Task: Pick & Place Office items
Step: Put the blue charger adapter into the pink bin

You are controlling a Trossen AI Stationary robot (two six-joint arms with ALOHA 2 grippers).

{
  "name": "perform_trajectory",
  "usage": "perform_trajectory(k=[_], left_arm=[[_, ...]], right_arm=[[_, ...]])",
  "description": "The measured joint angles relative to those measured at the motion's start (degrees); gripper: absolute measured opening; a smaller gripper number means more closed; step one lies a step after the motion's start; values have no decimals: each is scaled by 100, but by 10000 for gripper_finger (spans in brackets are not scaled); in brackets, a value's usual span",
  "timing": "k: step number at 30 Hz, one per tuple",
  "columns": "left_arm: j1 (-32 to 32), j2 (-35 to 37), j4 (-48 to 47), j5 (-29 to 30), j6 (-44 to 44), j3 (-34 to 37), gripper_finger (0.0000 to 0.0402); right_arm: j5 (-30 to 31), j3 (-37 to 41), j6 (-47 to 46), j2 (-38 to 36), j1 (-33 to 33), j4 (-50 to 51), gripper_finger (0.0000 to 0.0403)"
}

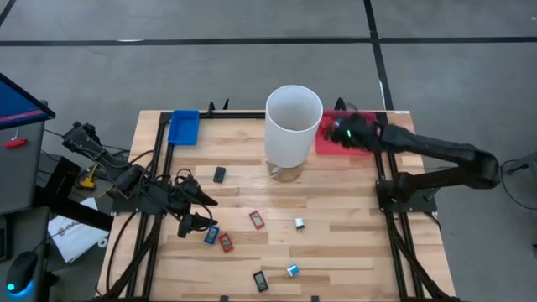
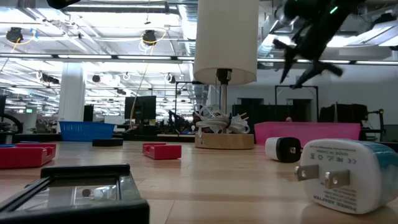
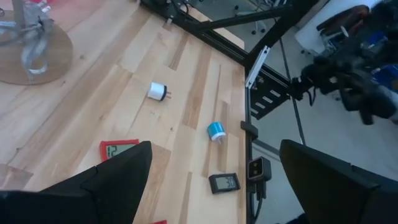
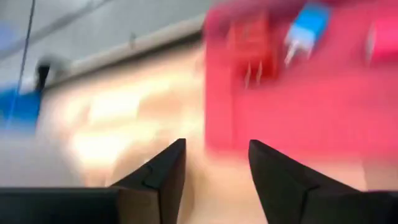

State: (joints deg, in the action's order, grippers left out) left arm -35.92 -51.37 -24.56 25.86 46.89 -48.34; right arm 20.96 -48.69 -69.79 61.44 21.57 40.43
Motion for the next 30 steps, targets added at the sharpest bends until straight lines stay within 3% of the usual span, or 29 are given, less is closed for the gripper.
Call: perform_trajectory(k=[4, 7, 12, 15, 22, 30], left_arm=[[0, 0, 10, -133, -6, 0, 351], [0, 0, 9, -203, -19, 0, 351], [0, 0, 11, -300, -154, 0, 351], [0, 0, 15, -334, -158, 0, 351], [0, 0, 24, -332, -149, 0, 351], [0, 0, 216, -332, -144, 0, 351]], right_arm=[[165, 0, -630, -504, -1591, 802, 142], [117, 0, -378, -682, -2760, 466, 134], [-179, 0, 1495, -457, -4532, -1170, 133], [-192, 0, 2688, -62, -5275, -1743, 133], [-929, -157, 3773, 1205, -5627, -2193, 155], [-1613, -1317, 5336, 2971, -5470, -2219, 222]])
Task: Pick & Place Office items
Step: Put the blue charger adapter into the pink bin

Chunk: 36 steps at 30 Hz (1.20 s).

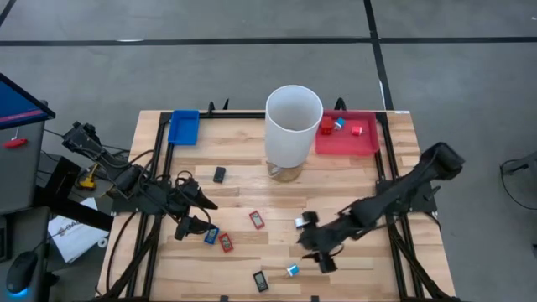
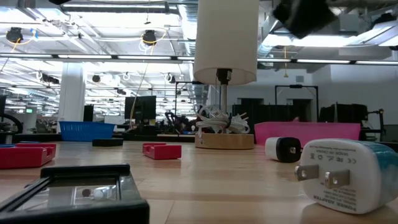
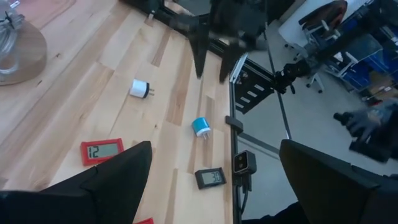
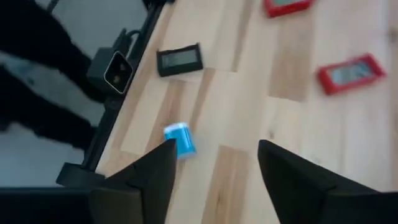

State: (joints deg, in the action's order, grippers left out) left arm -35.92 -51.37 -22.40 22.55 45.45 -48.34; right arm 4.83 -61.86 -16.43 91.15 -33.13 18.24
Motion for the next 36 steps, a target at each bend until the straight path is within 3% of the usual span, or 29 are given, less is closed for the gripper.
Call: perform_trajectory(k=[7, 14, 32, 36], left_arm=[[-4, 0, 51, -164, 17, 0, 351], [-4, 0, 49, -318, 0, 0, 351], [-4, 0, 38, -505, -3, 0, 351], [-4, 0, 32, -505, -7, 0, 351]], right_arm=[[-664, -821, 507, 1103, -147, 250, 240], [-671, -1010, 807, 1728, -329, 214, 240], [-525, -1014, 1197, 2451, -227, -236, 239], [-479, -1013, 1195, 2451, -150, -403, 221]])
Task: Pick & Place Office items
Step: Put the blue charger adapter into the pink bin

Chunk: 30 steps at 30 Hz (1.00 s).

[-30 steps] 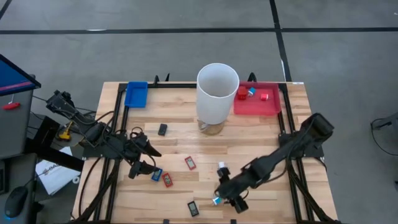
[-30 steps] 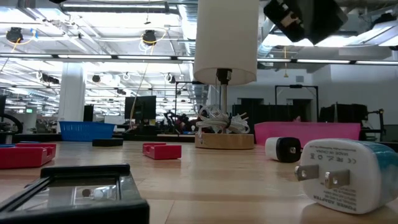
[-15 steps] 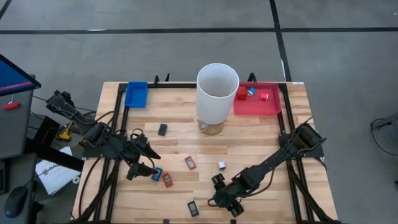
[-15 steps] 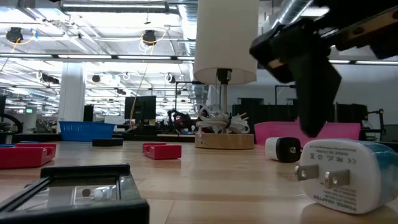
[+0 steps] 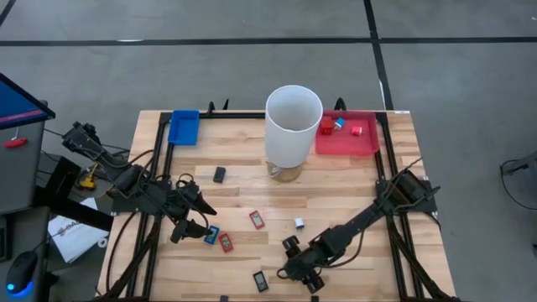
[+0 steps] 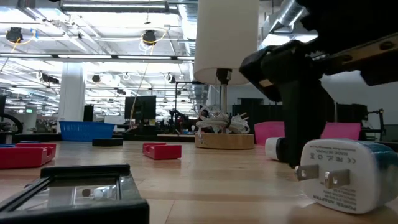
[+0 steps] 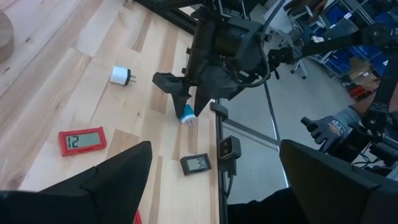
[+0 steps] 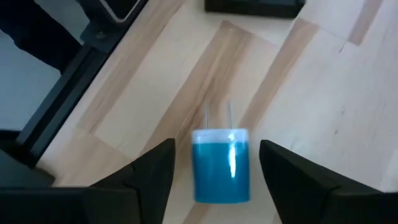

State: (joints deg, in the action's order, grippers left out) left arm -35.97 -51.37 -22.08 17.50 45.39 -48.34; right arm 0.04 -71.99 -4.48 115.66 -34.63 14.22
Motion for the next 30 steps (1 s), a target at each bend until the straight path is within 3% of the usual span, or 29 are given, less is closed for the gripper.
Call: perform_trajectory(k=[7, 12, 17, 22, 27, 30], left_arm=[[0, 0, -46, 0, -4, 0, 351], [0, 0, -56, -1, -7, 0, 351], [0, 0, -64, -7, -7, 0, 351], [0, 0, -170, -99, -11, 0, 351], [-2, 0, -268, -98, -11, 0, 351], [0, 0, -261, -97, -33, 0, 351]], right_arm=[[-13, -2, -647, -17, 295, 55, 104], [-301, 3, -1537, -100, 508, 168, 107], [-137, 4, -2791, -521, 539, 591, 107], [1196, 0, -4426, -1365, 502, 1938, 107], [2972, 3, -7136, -2292, 553, 4295, 107], [3530, 118, -8731, -2848, 725, 5640, 107]])
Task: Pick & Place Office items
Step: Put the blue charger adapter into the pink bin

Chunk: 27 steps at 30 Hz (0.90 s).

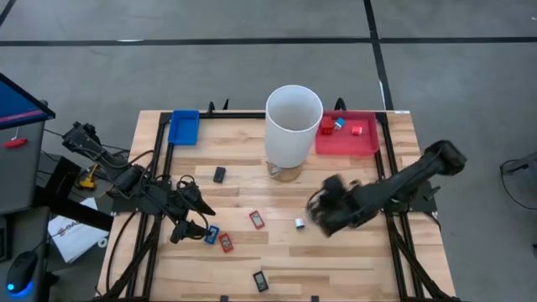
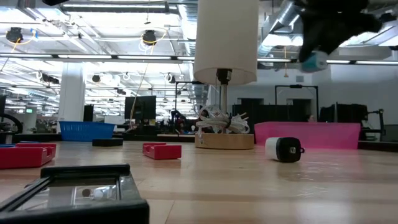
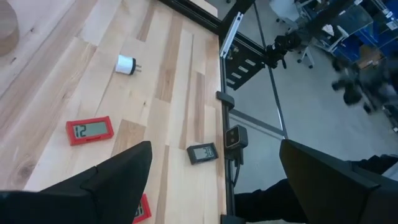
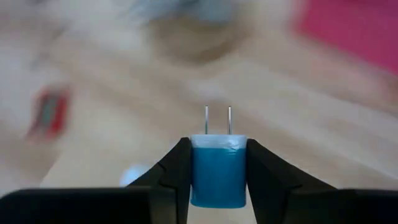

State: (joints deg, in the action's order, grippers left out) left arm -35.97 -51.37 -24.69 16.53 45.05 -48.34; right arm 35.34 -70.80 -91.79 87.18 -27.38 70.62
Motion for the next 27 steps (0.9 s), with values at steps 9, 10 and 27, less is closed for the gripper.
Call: perform_trajectory(k=[9, 10, 27], left_arm=[[2, 0, 7, 4, -133, 0, 351], [2, 0, 4, 4, -133, 0, 351], [4, 0, 20, 170, 8, 0, 351]], right_arm=[[282, 1393, -1595, -1787, 1776, 801, 107], [271, 1581, -1407, -1996, 2095, 592, 107], [-1470, 2536, 3724, -2287, 7230, -3216, 107]])
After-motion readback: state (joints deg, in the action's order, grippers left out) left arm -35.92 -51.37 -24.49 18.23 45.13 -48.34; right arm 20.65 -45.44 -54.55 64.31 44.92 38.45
